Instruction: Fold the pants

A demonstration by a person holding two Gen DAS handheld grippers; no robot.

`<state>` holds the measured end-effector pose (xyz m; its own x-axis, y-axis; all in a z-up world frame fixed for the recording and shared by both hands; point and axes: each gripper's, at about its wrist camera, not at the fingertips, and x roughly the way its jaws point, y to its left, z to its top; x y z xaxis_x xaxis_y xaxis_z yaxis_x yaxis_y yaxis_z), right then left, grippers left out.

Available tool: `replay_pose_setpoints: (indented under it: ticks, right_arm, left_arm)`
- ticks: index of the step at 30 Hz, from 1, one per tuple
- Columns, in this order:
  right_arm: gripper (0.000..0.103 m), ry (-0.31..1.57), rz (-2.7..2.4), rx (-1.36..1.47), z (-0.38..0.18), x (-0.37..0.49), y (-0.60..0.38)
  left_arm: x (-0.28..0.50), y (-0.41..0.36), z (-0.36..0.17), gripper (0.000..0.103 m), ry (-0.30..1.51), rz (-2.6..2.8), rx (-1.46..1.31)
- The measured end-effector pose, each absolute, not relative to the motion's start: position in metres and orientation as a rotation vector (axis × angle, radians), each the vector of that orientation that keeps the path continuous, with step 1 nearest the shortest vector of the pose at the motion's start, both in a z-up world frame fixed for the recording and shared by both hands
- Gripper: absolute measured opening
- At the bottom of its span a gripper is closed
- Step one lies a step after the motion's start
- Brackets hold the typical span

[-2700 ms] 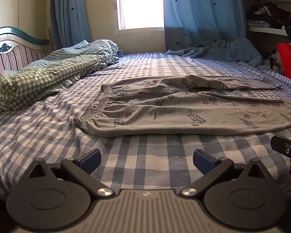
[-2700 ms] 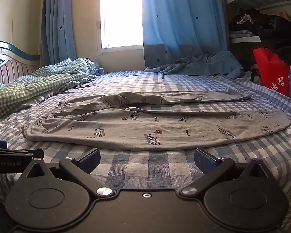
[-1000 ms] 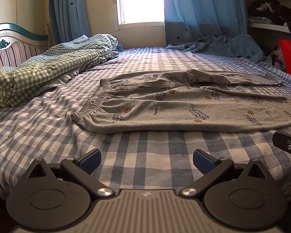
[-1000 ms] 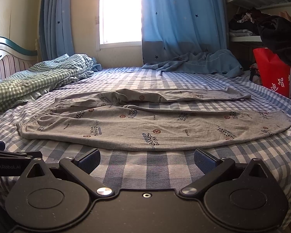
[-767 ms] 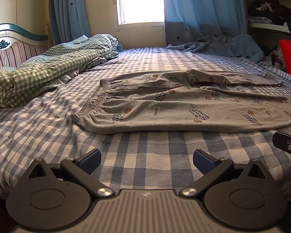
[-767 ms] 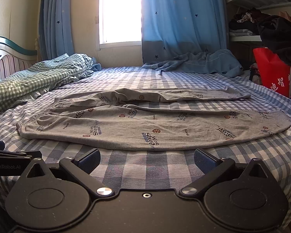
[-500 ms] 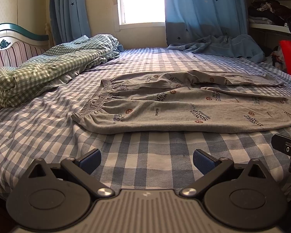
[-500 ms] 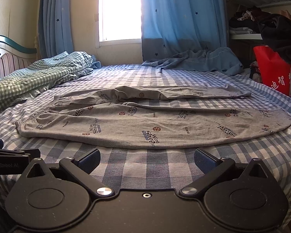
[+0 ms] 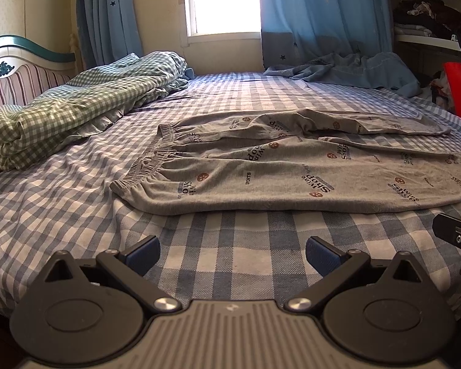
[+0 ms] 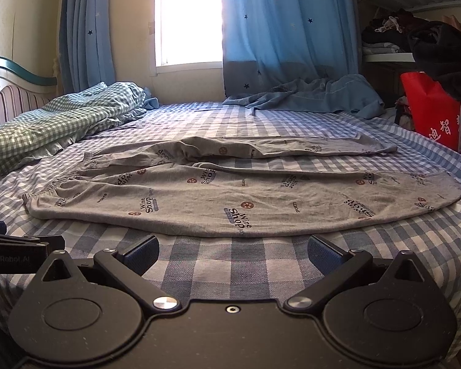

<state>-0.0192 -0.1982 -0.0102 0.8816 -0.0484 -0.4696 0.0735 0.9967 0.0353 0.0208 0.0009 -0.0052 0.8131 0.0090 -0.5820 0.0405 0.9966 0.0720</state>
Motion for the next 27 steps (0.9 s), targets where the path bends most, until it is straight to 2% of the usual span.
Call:
replay_pose_setpoints:
  ticks: [18, 23, 27]
  right_arm:
    - [0.102, 0.437, -0.068, 0.091, -0.003, 0.008, -0.219]
    - [0.102, 0.417, 0.037, 0.074, 0.017, 0.053, -0.249]
    - [0.102, 0.432, 0.18, 0.068, 0.035, 0.112, -0.282]
  left_arm:
    - [0.053, 0.001, 0.011, 0.103, 0.66, -0.1, 0.072]
    - [0.104, 0.011, 0.042, 0.103, 0.603, -0.135, 0.157]
    - [0.175, 0.021, 0.068, 0.103, 0.527, -0.106, 0.255]
